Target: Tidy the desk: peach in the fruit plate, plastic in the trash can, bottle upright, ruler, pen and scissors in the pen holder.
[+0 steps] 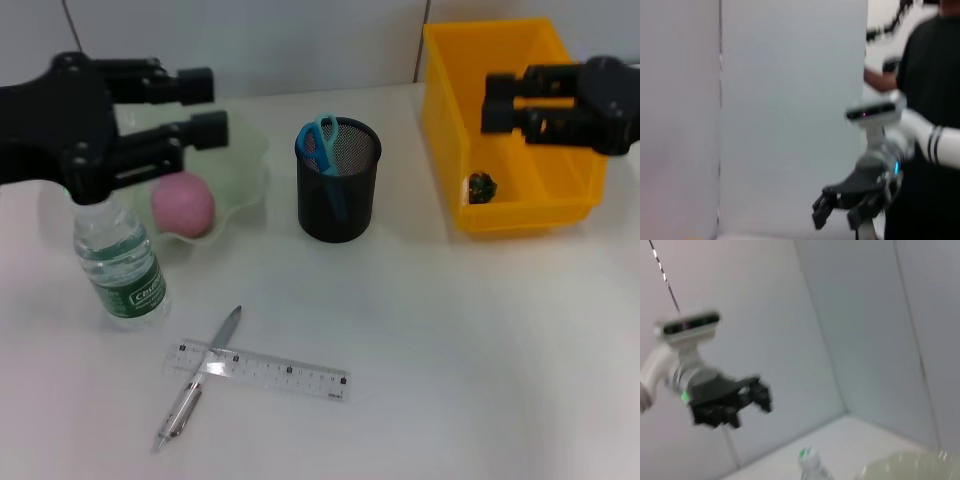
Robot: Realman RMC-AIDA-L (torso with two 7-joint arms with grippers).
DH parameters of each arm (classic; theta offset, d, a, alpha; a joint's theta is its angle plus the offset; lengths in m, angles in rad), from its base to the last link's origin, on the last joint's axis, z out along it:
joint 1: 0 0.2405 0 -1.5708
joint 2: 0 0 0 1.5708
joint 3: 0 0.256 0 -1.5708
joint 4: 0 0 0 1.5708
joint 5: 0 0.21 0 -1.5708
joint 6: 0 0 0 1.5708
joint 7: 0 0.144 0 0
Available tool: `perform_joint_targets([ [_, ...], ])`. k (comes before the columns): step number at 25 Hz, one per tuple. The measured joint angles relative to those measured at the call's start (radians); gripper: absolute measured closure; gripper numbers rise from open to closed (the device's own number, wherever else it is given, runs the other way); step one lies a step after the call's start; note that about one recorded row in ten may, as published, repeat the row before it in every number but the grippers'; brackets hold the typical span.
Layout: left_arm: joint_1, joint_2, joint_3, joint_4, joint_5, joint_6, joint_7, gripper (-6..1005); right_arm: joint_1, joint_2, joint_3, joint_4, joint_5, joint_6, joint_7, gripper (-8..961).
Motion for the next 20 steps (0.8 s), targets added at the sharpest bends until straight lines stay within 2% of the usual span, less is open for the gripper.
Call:
perform_joint_targets([
  [4,0.034,-0.003,-0.002,-0.084,-0.093,-0.003,0.07,588,-0.008,0.001,0.057,0.138,0.098,0.064,-0.137,417],
  [6,0.034,-0.003,-0.002,-0.084,-0.093,-0.003,0.07,588,-0.011,0.001,0.077,0.205,0.143,0.093,-0.216,417],
  [8,0.04,-0.003,-0.008,-0.181,-0.161,-0.024,0.135,588,-0.012,0.001,0.082,0.251,0.175,0.128,-0.276,417],
  [9,0.04,-0.003,-0.008,-0.181,-0.161,-0.024,0.135,588,-0.01,0.002,0.08,0.266,0.181,0.144,-0.292,417],
  [14,0.033,-0.002,-0.029,-0.278,-0.207,-0.041,0.195,588,0.002,0.015,0.077,0.305,0.185,0.186,-0.348,417],
  [17,0.033,-0.002,-0.029,-0.278,-0.207,-0.041,0.195,588,0.002,0.023,0.08,0.306,0.186,0.184,-0.361,417],
  [20,0.032,0.002,0.002,-0.255,-0.172,-0.034,0.192,588,0.002,0.021,0.071,0.305,0.184,0.171,-0.36,417],
])
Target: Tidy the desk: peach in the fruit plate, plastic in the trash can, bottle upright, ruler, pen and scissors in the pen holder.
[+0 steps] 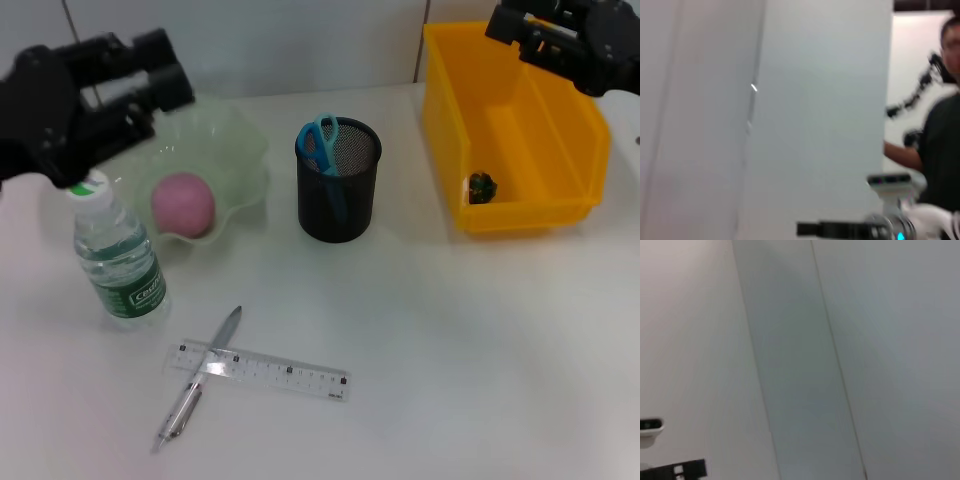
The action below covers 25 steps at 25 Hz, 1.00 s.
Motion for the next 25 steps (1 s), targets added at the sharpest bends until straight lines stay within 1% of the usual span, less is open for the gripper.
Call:
perform_joint_targets([
  [1,-0.001,0.001,0.007,0.01,0.011,0.001,-0.005,588,-0.002,-0.007,-0.013,-0.003,-0.01,-0.021,0.008,417],
  [2,-0.001,0.001,0.007,0.01,0.011,0.001,-0.005,588,-0.002,-0.007,-0.013,-0.003,-0.01,-0.021,0.008,417],
  [3,-0.006,0.002,0.02,0.065,0.074,-0.001,-0.038,588,-0.003,-0.013,-0.025,-0.005,-0.014,-0.033,0.015,417],
  [4,-0.014,0.001,0.027,0.095,0.109,-0.004,-0.058,588,-0.005,-0.019,-0.041,-0.007,-0.017,-0.042,0.022,417],
  [5,-0.022,0.0,0.03,0.128,0.155,-0.006,-0.081,588,-0.009,-0.026,-0.059,-0.009,-0.018,-0.048,0.034,417],
  [6,-0.038,-0.001,0.03,0.159,0.206,-0.006,-0.107,588,-0.018,-0.043,-0.092,-0.011,-0.021,-0.055,0.056,417],
  [7,-0.038,-0.001,0.03,0.159,0.206,-0.006,-0.107,587,-0.018,-0.043,-0.092,-0.011,-0.021,-0.055,0.056,417],
  [8,-0.047,-0.001,0.03,0.173,0.23,-0.004,-0.12,587,-0.022,-0.05,-0.102,-0.012,-0.026,-0.061,0.066,417],
  [9,-0.052,0.0,0.032,0.193,0.251,-0.001,-0.128,587,-0.033,-0.063,-0.111,-0.022,-0.051,-0.081,0.092,417],
  [10,-0.052,0.0,0.032,0.193,0.251,-0.001,-0.128,587,-0.033,-0.063,-0.111,-0.022,-0.051,-0.081,0.092,417],
  [11,-0.059,0.002,0.034,0.229,0.298,0.0,-0.151,587,-0.043,-0.072,-0.114,-0.045,-0.093,-0.106,0.121,417],
  [12,-0.063,0.002,0.036,0.242,0.321,0.0,-0.162,587,-0.043,-0.072,-0.114,-0.045,-0.093,-0.106,0.121,417],
  [14,-0.075,0.002,0.047,0.281,0.384,0.005,-0.198,587,-0.055,-0.079,-0.115,-0.092,-0.165,-0.137,0.163,417],
  [15,-0.075,0.002,0.047,0.281,0.384,0.005,-0.198,587,-0.058,-0.084,-0.115,-0.119,-0.206,-0.153,0.188,417],
  [16,-0.098,0.002,0.067,0.324,0.473,0.026,-0.239,587,-0.058,-0.088,-0.116,-0.143,-0.251,-0.174,0.214,417],
  [17,-0.105,0.002,0.072,0.328,0.49,0.032,-0.247,587,-0.054,-0.094,-0.115,-0.167,-0.302,-0.2,0.242,417],
  [18,-0.114,0.002,0.078,0.334,0.516,0.042,-0.26,587,-0.047,-0.099,-0.116,-0.187,-0.343,-0.226,0.269,417],
  [19,-0.133,0.002,0.088,0.34,0.555,0.059,-0.278,587,-0.027,-0.109,-0.116,-0.237,-0.432,-0.284,0.329,417],
  [20,-0.133,0.002,0.088,0.34,0.555,0.059,-0.278,587,-0.027,-0.109,-0.116,-0.237,-0.432,-0.284,0.329,417],
  [21,-0.183,0.002,0.103,0.342,0.639,0.1,-0.314,587,0.0,-0.116,-0.117,-0.277,-0.518,-0.334,0.383,417],
  [22,-0.195,0.002,0.105,0.341,0.659,0.107,-0.319,587,0.0,-0.116,-0.117,-0.277,-0.518,-0.334,0.383,417],
  [24,-0.233,-0.002,0.121,0.333,0.738,0.125,-0.332,587,0.029,-0.121,-0.118,-0.305,-0.59,-0.372,0.418,417],
  [25,-0.233,-0.002,0.121,0.333,0.738,0.125,-0.332,587,0.042,-0.122,-0.118,-0.314,-0.615,-0.384,0.43,417],
])
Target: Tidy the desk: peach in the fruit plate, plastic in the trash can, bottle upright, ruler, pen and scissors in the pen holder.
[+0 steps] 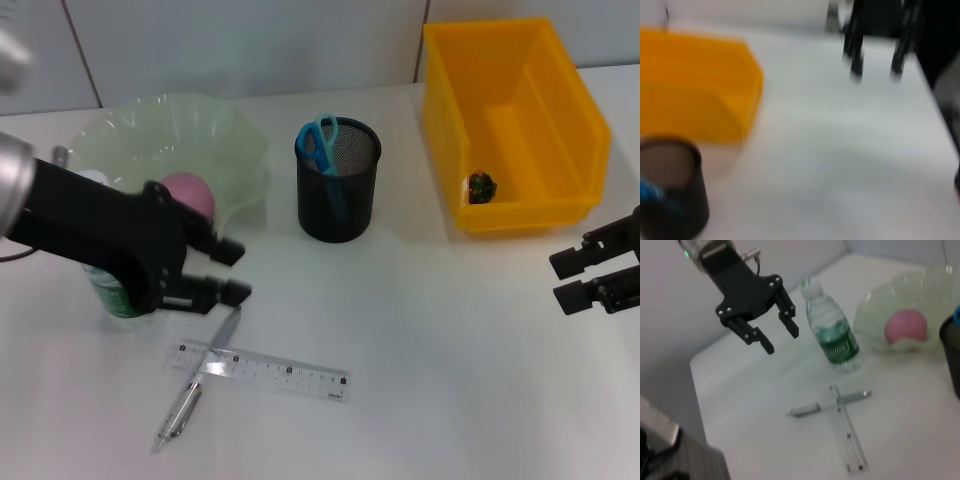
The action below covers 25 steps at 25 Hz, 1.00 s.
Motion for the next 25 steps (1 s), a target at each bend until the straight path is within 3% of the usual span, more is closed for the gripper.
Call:
perform_joint_targets([
  [1,-0.015,-0.002,0.014,-0.002,0.036,0.001,-0.003,587,0.014,0.0,-0.004,-0.006,-0.022,-0.006,0.01,417],
  [4,-0.042,-0.01,0.177,-0.008,0.205,-0.099,-0.007,587,0.022,0.0,-0.016,-0.006,-0.034,-0.003,0.021,417],
  [7,-0.042,-0.01,0.201,-0.008,0.225,-0.12,-0.007,583,0.026,0.001,-0.03,0.0,-0.043,0.008,0.039,417],
  [8,-0.043,-0.012,0.287,-0.006,0.278,-0.177,-0.001,578,0.027,0.003,-0.034,0.003,-0.045,0.011,0.049,417],
  [13,-0.054,-0.013,0.421,-0.009,0.381,-0.226,0.065,556,0.034,0.012,-0.039,0.031,-0.052,0.03,0.105,418],
  [16,-0.049,-0.013,0.48,-0.011,0.417,-0.251,0.107,326,0.035,0.027,-0.038,0.033,-0.053,0.035,0.147,418],
  [25,-0.07,-0.013,0.565,-0.095,0.474,-0.297,0.184,268,0.036,0.042,-0.038,0.055,-0.077,0.055,0.191,418],
])
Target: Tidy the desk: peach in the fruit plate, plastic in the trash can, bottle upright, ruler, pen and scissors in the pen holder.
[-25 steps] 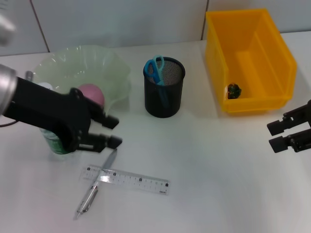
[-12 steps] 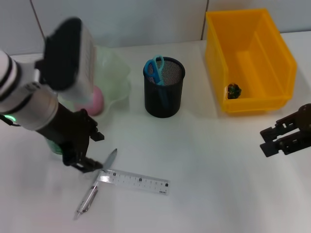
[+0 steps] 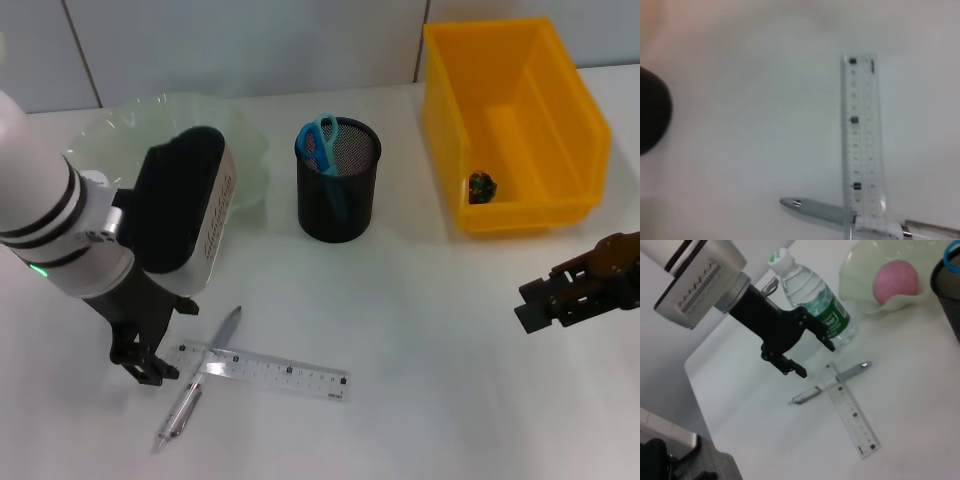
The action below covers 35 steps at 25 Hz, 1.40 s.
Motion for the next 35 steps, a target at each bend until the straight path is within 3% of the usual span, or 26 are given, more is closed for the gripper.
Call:
perform_joint_targets([
  [13,-0.039,-0.003,0.04,-0.079,0.031,-0.053,0.028,276,-0.001,0.004,0.008,0.005,-0.017,0.021,0.019,418],
  [35,-0.052,-0.004,0.142,-0.109,0.038,-0.09,-0.095,317,0.016,0.003,0.0,0.005,-0.012,0.024,0.011,417],
])
